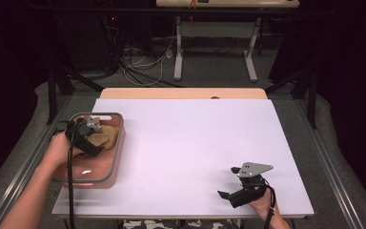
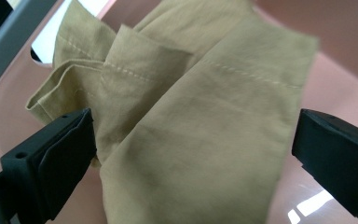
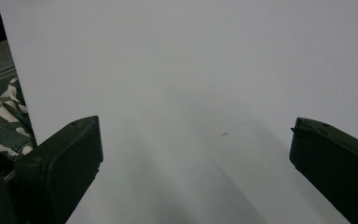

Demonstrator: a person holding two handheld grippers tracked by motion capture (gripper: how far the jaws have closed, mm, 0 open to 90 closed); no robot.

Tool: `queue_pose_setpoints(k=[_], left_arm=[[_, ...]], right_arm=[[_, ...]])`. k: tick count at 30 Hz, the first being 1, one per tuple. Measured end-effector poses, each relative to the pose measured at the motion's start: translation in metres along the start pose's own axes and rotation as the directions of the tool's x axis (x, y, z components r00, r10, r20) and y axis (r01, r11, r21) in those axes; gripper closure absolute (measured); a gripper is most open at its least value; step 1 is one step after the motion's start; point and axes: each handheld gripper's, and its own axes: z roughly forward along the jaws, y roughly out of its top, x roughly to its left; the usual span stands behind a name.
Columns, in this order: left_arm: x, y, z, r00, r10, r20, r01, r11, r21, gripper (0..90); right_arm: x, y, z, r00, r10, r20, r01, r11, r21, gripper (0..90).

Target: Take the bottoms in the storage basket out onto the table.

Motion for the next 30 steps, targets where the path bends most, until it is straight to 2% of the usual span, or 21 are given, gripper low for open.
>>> queue_pose_setpoints(k=[10, 12, 15, 20, 23, 30], left_arm=[[0.004, 0.001, 0.016, 0.9994, -0.018, 0.030, 0.017, 0.9996, 0.022, 0.0], [0.005, 0.002, 0.020, 0.9991, -0.017, 0.038, 0.016, 0.9991, 0.040, 0.0], [0.004, 0.004, 0.027, 0.9995, 0.001, 0.032, -0.004, 0.9969, 0.078, 0.0], [0.004, 0.004, 0.034, 0.9995, -0.011, 0.028, 0.009, 0.9960, 0.089, 0.0], [0.005, 0.005, 0.035, 0.9982, -0.034, 0.050, 0.030, 0.9953, 0.092, 4.2], [0.007, 0.005, 0.037, 0.9965, -0.056, 0.062, 0.051, 0.9948, 0.089, 12.1]], right_arm=[[0.001, 0.000, 0.001, 1.0000, 0.004, -0.002, -0.004, 1.0000, 0.002, 1.9], [0.001, 0.000, 0.001, 1.0000, 0.004, -0.003, -0.004, 1.0000, -0.002, 1.9], [0.001, 0.000, 0.002, 1.0000, -0.002, -0.006, 0.002, 1.0000, 0.000, 2.0], [0.001, 0.000, 0.002, 1.0000, 0.004, -0.006, -0.004, 1.0000, 0.005, 2.0], [0.001, -0.001, 0.003, 1.0000, -0.002, -0.003, 0.002, 1.0000, -0.002, 2.0], [0.001, -0.001, 0.003, 0.9999, -0.007, -0.014, 0.007, 1.0000, 0.001, 2.1]])
